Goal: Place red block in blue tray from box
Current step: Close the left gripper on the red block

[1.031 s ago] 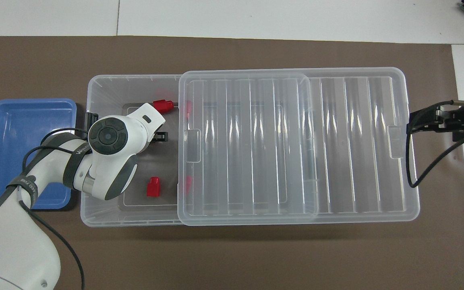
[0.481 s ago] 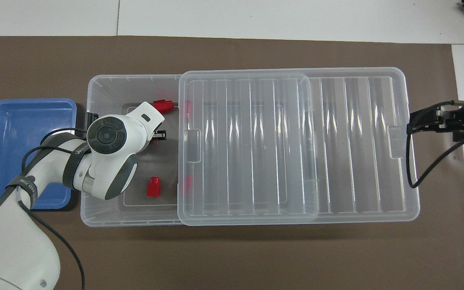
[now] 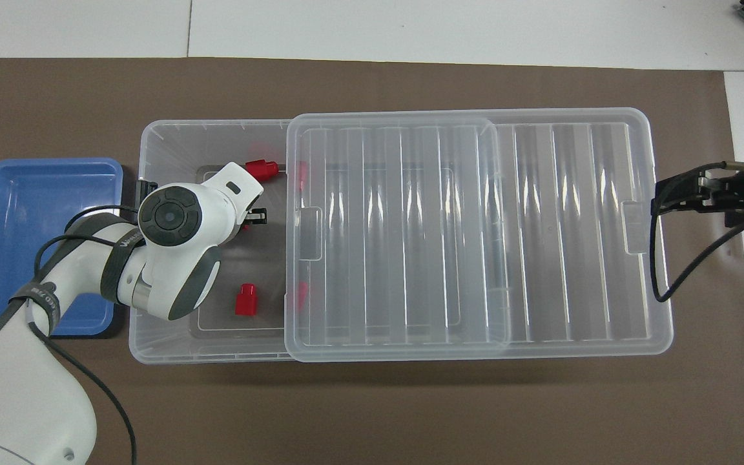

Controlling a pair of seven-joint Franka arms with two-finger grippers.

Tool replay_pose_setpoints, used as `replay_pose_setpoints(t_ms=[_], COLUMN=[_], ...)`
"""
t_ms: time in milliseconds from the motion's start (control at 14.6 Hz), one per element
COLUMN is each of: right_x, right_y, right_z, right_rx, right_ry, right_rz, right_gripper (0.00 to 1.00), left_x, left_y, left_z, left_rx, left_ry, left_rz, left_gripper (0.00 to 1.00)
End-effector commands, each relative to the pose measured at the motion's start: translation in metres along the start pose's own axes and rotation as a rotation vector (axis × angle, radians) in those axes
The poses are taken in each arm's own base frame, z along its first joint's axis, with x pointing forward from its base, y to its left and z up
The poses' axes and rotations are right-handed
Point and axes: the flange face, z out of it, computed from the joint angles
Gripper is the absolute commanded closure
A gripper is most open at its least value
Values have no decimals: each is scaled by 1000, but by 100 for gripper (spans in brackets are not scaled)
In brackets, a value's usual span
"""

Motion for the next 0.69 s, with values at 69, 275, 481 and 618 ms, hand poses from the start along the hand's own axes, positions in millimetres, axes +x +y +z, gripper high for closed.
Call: replay_pose_setpoints(t_ms=[69, 275, 481, 618], right_x=[-5, -5, -1, -3], right_y=[2, 7, 10, 9], right_z=[-2, -3, -5, -5], right_rx=[6, -23, -22, -25], right_ry=[13, 16, 19, 12], right_rz=[-5, 20, 29, 28], right_gripper=[0, 0, 0, 0], left_x=[-3, -2, -1, -2], left_y=[5, -1, -3, -6], left_z=[-22, -51, -76, -95], left_rx=[16, 32, 47, 39], left_ry=[-41, -65, -97, -112], left_rz=[-14, -13, -17, -33], left_gripper=[100, 100, 100, 100])
